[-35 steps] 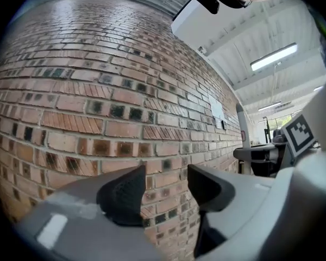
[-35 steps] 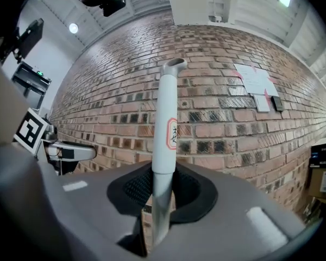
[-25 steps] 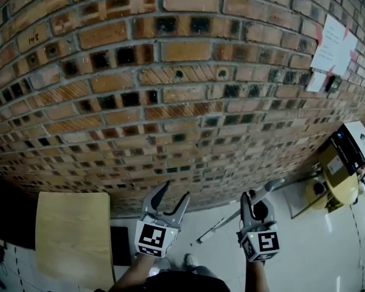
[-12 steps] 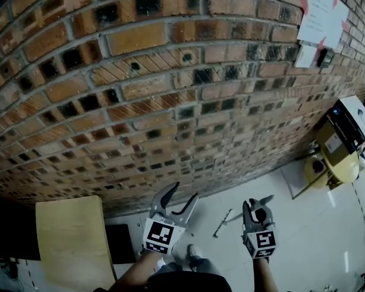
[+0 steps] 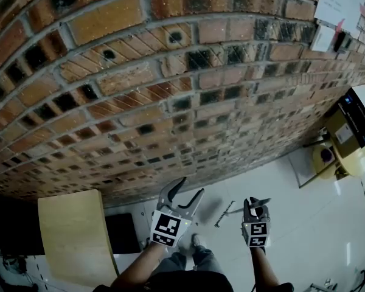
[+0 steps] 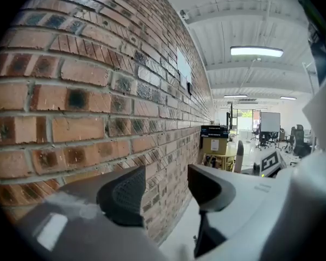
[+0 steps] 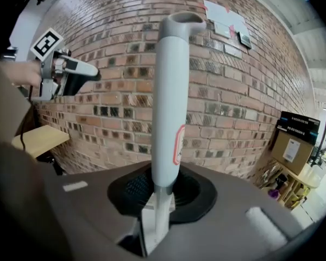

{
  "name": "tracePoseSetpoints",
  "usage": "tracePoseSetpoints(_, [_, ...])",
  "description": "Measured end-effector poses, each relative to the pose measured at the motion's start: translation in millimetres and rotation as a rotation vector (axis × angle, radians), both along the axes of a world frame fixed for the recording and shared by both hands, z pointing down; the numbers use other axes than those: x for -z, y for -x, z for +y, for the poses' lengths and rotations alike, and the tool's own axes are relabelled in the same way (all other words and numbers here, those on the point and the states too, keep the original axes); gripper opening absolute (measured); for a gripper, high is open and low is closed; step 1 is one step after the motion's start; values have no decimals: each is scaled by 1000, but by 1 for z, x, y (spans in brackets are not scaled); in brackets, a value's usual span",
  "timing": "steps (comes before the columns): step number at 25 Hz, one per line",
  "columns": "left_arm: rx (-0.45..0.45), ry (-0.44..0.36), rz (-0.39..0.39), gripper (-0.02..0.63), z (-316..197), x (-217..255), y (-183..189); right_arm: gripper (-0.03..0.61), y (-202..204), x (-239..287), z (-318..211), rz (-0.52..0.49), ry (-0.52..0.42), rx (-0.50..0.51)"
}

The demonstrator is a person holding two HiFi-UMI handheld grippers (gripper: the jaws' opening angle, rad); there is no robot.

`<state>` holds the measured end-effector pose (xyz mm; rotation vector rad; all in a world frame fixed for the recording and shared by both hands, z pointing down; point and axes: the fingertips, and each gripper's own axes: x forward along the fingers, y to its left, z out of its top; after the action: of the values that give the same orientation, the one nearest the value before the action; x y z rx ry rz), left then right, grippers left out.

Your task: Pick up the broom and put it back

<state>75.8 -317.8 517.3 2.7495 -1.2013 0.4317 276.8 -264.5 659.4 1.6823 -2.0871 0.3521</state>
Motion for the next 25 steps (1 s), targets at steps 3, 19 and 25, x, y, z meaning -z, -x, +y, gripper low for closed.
tracePoseSetpoints(3, [6,17,-11,244,-6,-11,2,64,-5,-36,-10,12,69,-24])
tracePoseSetpoints(19, [164,101,-25,244,-9,-52,65,66,57,-149,-135,-33,214,-35])
tracePoseSetpoints(25, [256,107,-18,244,-4,-56,103,67,87,-158,-198,-69,260,20])
